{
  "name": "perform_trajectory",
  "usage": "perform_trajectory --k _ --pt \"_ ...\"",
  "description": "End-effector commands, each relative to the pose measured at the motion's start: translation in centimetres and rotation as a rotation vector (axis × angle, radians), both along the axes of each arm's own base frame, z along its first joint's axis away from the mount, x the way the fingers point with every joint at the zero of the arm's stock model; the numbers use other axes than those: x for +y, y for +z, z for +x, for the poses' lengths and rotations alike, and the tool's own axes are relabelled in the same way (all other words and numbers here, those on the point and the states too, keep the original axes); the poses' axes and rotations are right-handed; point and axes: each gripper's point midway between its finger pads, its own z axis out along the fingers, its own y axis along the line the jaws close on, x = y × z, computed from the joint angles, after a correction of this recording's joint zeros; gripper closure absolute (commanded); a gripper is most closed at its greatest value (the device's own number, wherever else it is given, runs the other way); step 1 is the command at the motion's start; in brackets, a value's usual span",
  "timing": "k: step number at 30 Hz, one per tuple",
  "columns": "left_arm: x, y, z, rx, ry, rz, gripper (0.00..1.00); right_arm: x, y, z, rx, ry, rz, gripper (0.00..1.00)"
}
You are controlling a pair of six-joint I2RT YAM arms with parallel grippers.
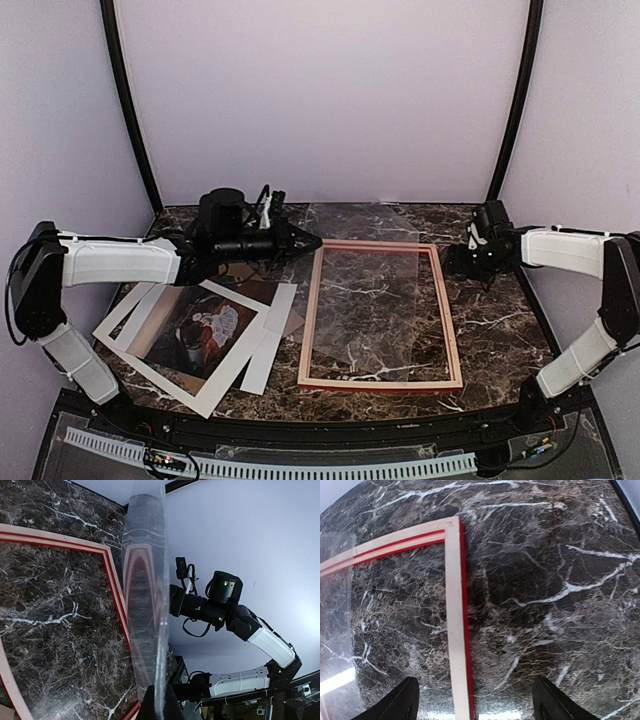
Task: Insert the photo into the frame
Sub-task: Place the glass panel in the frame body.
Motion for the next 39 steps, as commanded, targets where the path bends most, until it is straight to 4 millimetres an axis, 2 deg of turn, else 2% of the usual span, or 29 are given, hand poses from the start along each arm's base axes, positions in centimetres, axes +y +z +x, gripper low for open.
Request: perform_trajectory --k 1,9,12,14,15,20,23,31,39 --pt "-2.1 2.3 -0.6 -0.018 -0.022 -0.144 1.0 -2.1 0.9 0.4 -0.033 -0.036 -0.004 0.21" --pt "-5.3 0.0 -0.9 0.048 -0.034 -0.22 1.0 -3.5 0.2 0.4 -0.019 -0.052 0.003 0.21" --pt "-6.3 -0.6 -0.3 0.058 -0.01 -0.242 1.0 -3.7 0.4 0.6 -0.024 -0.053 0.009 0.21" --pt "-6.9 -2.3 0.4 0.09 0.013 -0.238 1.0 -3.9 0.6 0.8 -0.027 -0.054 0.009 0.21" --pt "-7.2 -2.1 0.7 0.085 0.017 -0.257 1.0 -3.9 0.8 0.9 -0.031 -0.052 0.009 0.21" --pt "-8.4 -5.0 2.3 0.145 0.053 -0.287 1.0 -3.3 1.0 1.0 -0.032 -0.025 0.032 0.21" --pt "-8.6 -6.2 2.5 0.161 0.062 -0.272 1.0 -3.0 0.9 0.9 -0.026 -0.013 0.043 0.21" --pt "-7.9 -9.7 2.3 0.173 0.089 -0.127 1.0 -2.1 -0.1 0.6 -0.009 0.013 0.085 0.22" --pt "-8.0 -11.3 1.9 0.171 0.057 -0.031 0.99 -0.8 -1.5 0.2 0.017 0.046 0.151 0.23"
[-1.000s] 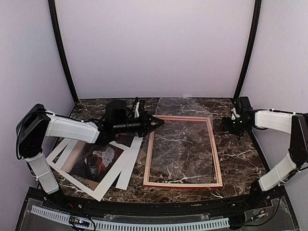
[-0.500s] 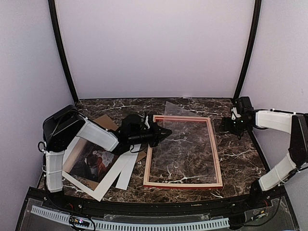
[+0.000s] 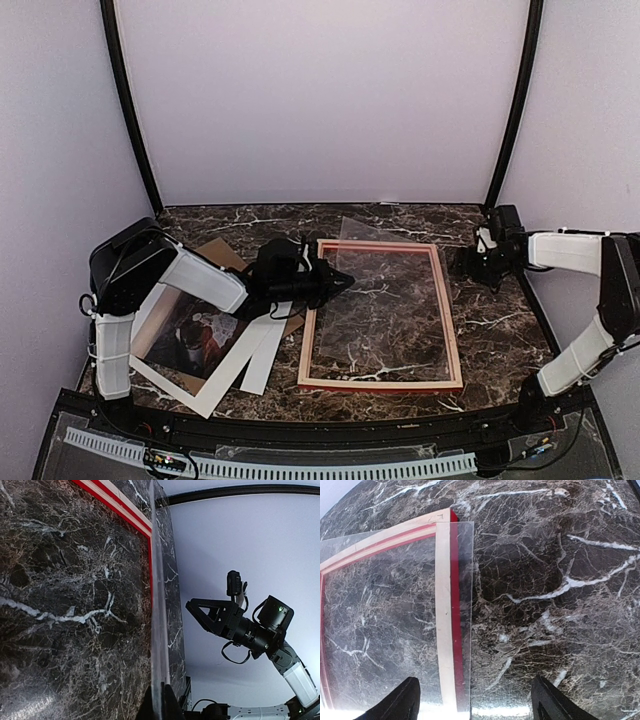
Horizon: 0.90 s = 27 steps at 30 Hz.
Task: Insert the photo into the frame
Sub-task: Place the glass panel in the frame body.
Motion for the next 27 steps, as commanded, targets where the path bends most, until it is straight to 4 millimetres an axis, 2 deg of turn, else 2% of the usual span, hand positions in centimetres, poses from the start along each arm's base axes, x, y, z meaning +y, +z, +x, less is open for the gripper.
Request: perform_trajectory --k 1,17,27 --pt "-0.4 1.6 -0.3 -0.05 -0.035 0.019 0.99 1.1 -1.0 0.2 0.002 0.033 0.061 0.23" --pt "-0.2 -0.1 -1.0 -0.018 -0.057 0.045 0.95 4.2 -4.6 0.8 0.077 0.116 0.153 0.23" --pt "-0.6 -0.3 -2.0 0.009 -0.128 0.065 0.85 6.5 -3.5 2.1 0.034 0.183 0.21 0.26"
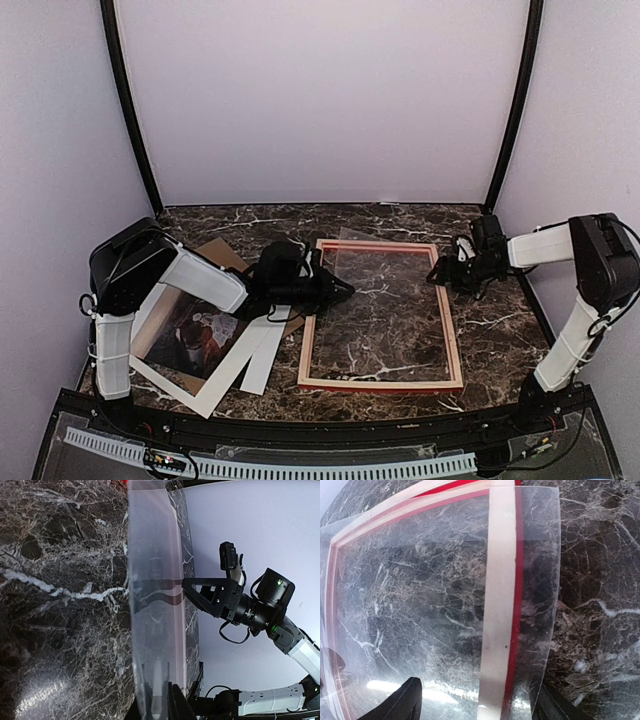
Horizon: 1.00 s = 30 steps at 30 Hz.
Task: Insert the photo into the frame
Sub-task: Place the glass panel in the frame body.
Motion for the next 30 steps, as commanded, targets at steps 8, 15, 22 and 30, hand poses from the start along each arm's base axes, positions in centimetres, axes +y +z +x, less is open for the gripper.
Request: perform_trajectory --k 8,15,22,30 --pt "-0.2 1.2 -1.3 0.006 -0.099 0.017 0.77 2.2 1.3 2.2 -0.05 0.059 0.016 0.28" --pt "1.0 0.7 -1.2 0.016 -0.085 0.037 0.9 2.5 1.5 2.5 -0.052 0.067 -0.017 0.28" --pt "1.9 0.7 -0.8 0.016 -0.077 0.048 1.0 1.3 2.2 2.2 -0.063 0.037 -0.085 0.26" --pt "2.6 0.8 -1.0 -0.007 -0.083 0.072 1.0 0.5 3.9 2.0 -0.098 0.016 -0.119 0.24"
